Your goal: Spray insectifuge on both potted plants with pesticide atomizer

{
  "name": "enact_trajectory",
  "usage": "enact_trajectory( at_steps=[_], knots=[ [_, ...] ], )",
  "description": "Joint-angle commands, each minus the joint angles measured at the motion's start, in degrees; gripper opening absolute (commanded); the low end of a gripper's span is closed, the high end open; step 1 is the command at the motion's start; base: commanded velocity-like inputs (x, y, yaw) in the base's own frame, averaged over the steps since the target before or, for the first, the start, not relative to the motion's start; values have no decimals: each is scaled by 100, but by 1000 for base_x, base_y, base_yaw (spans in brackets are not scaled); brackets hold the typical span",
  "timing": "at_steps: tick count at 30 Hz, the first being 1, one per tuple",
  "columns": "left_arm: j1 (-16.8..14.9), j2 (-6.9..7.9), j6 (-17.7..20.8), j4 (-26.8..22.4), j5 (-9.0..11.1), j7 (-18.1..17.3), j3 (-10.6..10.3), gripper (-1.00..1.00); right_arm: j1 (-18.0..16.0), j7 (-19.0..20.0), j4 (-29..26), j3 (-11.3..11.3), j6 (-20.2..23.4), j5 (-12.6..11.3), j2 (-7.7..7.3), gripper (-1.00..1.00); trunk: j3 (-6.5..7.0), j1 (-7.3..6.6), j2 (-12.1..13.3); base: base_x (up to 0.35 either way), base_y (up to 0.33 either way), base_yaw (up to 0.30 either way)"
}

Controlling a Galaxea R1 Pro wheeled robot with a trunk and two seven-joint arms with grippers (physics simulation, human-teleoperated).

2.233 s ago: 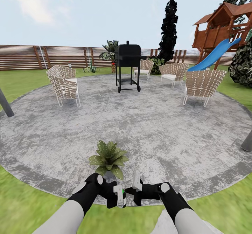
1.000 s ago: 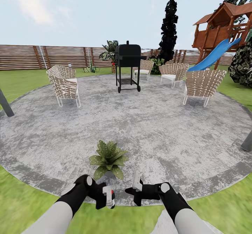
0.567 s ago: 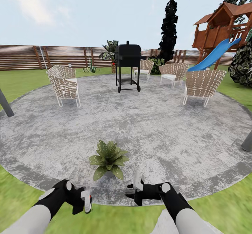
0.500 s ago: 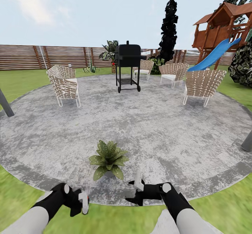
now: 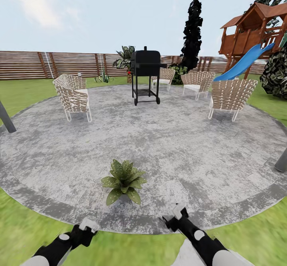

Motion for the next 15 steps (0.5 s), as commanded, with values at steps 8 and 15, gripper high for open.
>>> enact_trajectory(
  at_steps=[8,15],
  knots=[
    [958,45,-1152,5,1436,726,59,-100,896,-499,122,-35,-692,-2367,-622,100,-5,-1,-2,0,0,0],
    [1040,7,-1217,256,1664,695,50,-100,1211,-504,208,-37,-804,-2701,-1075,100,-5,-1,-2,0,0,0]
  ],
)
